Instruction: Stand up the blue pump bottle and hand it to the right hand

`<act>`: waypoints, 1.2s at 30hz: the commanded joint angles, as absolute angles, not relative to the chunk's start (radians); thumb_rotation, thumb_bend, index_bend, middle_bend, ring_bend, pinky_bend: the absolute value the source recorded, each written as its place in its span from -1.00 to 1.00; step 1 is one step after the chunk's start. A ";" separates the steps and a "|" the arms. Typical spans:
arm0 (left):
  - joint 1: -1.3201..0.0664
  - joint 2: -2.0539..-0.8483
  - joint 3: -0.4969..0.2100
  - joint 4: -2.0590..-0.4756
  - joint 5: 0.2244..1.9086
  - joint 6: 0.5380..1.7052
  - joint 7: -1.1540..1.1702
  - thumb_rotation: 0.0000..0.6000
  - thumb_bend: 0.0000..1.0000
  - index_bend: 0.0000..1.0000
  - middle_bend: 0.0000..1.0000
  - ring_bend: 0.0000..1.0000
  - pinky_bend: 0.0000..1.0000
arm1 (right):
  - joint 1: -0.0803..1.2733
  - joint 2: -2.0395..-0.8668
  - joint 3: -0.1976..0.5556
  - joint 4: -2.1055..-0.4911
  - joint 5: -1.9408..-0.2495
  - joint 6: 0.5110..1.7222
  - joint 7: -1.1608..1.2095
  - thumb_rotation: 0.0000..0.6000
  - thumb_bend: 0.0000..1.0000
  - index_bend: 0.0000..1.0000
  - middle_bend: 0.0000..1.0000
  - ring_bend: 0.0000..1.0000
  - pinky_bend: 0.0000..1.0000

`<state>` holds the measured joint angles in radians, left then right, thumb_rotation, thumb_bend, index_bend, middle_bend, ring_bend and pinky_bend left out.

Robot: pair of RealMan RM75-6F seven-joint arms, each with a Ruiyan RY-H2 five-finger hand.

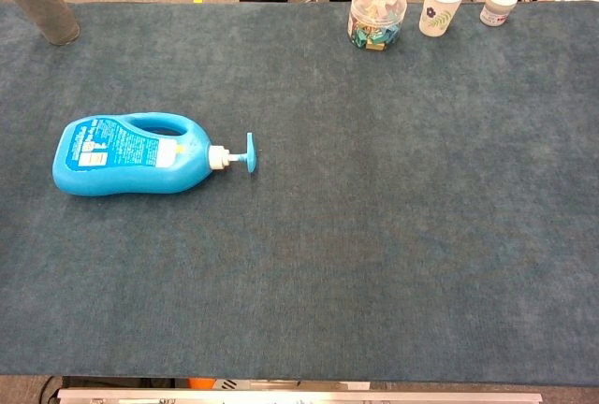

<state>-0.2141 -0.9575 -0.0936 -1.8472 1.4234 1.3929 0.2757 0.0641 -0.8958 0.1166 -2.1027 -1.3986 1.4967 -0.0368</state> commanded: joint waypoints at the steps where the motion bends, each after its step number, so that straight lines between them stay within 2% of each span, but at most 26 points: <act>1: -0.227 -0.953 -0.095 -1.848 1.438 1.378 0.266 1.00 -0.63 -0.78 -0.85 -0.97 -0.70 | 0.068 -0.892 0.125 -2.103 -1.391 1.498 -0.036 1.00 -0.61 -0.49 -0.39 -0.59 -0.47; 9: -0.300 -0.922 -0.097 -1.882 1.508 1.279 0.133 1.00 -0.63 -0.78 -0.85 -0.98 -0.70 | 0.093 -0.870 0.163 -2.105 -1.350 1.484 -0.030 1.00 -0.61 -0.49 -0.39 -0.59 -0.47; 19: -0.446 -0.926 -0.094 -1.880 1.590 1.086 -0.004 1.00 -0.63 -0.78 -0.85 -0.97 -0.70 | 0.126 -0.846 0.195 -2.115 -1.304 1.455 -0.037 1.00 -0.61 -0.49 -0.39 -0.59 -0.47; 27: -0.532 -1.008 -0.099 -1.862 1.580 0.990 0.025 1.00 -0.63 -0.78 -0.85 -0.97 -0.70 | 0.133 -0.850 0.193 -2.112 -1.288 1.444 -0.045 1.00 -0.61 -0.49 -0.39 -0.59 -0.47; 36: -0.613 -1.120 -0.105 -1.833 1.487 0.885 0.151 1.00 -0.63 -0.78 -0.85 -0.97 -0.70 | 0.137 -0.853 0.187 -2.089 -1.270 1.425 -0.032 1.00 -0.61 -0.49 -0.39 -0.59 -0.47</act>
<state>-0.5940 -1.0979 -0.1019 -1.8434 1.5084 0.9054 0.1194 0.1366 -0.8528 0.1864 -2.0902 -1.2709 1.4255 -0.0332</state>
